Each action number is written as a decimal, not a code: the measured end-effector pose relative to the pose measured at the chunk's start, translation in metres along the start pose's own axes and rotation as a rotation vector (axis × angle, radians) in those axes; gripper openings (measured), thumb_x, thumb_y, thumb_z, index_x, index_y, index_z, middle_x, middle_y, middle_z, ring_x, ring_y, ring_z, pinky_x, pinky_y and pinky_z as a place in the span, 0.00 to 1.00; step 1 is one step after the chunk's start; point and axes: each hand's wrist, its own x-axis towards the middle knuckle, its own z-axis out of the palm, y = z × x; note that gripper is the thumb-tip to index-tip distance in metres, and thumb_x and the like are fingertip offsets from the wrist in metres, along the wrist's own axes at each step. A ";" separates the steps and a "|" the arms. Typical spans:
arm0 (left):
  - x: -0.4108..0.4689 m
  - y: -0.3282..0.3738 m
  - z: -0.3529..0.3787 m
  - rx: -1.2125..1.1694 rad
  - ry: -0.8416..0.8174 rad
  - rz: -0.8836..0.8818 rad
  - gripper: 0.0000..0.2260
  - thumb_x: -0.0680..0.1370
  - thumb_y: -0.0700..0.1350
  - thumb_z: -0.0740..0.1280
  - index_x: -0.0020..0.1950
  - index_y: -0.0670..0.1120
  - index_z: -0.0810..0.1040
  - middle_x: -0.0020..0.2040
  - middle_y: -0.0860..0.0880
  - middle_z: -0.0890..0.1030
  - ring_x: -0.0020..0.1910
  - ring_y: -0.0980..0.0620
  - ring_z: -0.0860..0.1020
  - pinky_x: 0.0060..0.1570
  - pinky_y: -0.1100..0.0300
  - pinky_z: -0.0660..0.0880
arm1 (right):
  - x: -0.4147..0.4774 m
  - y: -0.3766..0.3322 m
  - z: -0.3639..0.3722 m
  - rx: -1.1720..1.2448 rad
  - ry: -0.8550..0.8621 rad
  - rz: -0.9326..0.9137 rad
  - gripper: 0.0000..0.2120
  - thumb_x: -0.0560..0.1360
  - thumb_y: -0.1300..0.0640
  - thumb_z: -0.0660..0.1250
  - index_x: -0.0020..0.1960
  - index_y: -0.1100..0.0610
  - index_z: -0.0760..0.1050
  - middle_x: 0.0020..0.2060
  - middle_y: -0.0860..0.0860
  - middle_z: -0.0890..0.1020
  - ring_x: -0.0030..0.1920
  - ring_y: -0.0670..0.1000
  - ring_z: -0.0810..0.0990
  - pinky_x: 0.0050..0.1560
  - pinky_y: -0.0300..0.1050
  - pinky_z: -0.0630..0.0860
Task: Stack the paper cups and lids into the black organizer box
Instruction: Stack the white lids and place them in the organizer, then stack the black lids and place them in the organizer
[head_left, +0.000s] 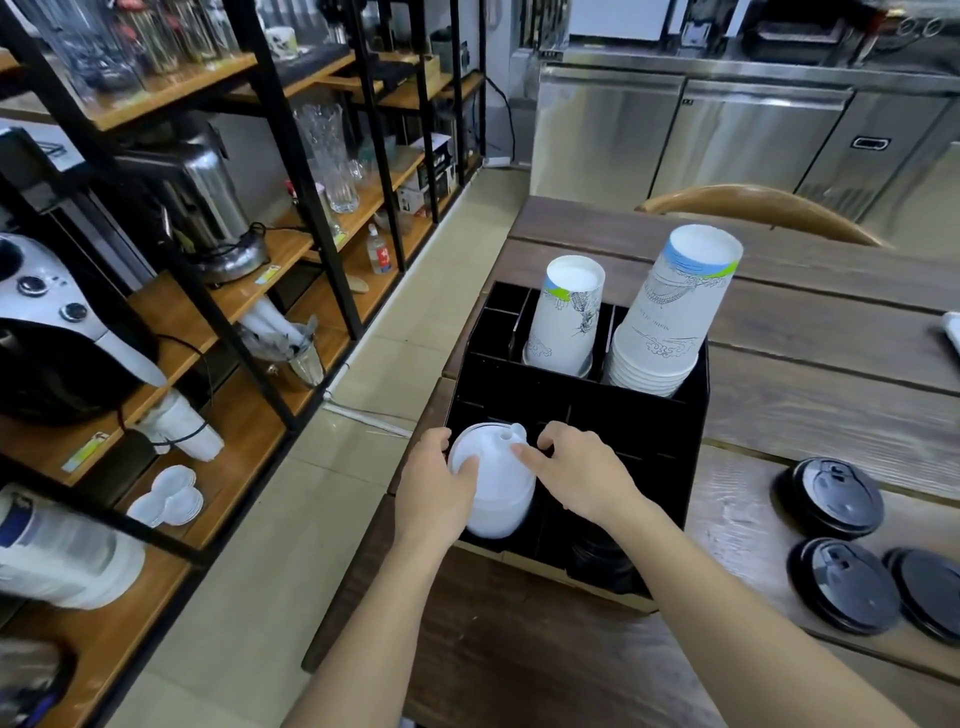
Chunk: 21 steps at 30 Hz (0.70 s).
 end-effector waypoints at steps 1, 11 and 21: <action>-0.001 0.003 0.000 0.016 0.018 0.019 0.20 0.77 0.45 0.63 0.70 0.46 0.68 0.67 0.48 0.74 0.65 0.48 0.73 0.61 0.52 0.72 | -0.002 0.002 -0.005 -0.012 0.028 -0.003 0.20 0.75 0.41 0.59 0.48 0.59 0.72 0.35 0.52 0.78 0.37 0.56 0.78 0.38 0.48 0.72; -0.047 0.097 0.066 0.028 -0.076 0.492 0.17 0.79 0.45 0.62 0.68 0.45 0.71 0.65 0.49 0.74 0.66 0.51 0.71 0.65 0.58 0.68 | -0.045 0.070 -0.082 0.026 0.442 0.030 0.20 0.76 0.44 0.62 0.61 0.55 0.72 0.41 0.49 0.81 0.49 0.56 0.81 0.47 0.49 0.76; -0.108 0.109 0.230 0.171 -0.587 0.327 0.24 0.78 0.47 0.63 0.73 0.46 0.62 0.73 0.47 0.67 0.71 0.50 0.66 0.69 0.57 0.63 | -0.086 0.237 -0.115 0.017 0.358 0.349 0.19 0.76 0.49 0.64 0.60 0.62 0.71 0.54 0.58 0.78 0.58 0.59 0.76 0.52 0.50 0.73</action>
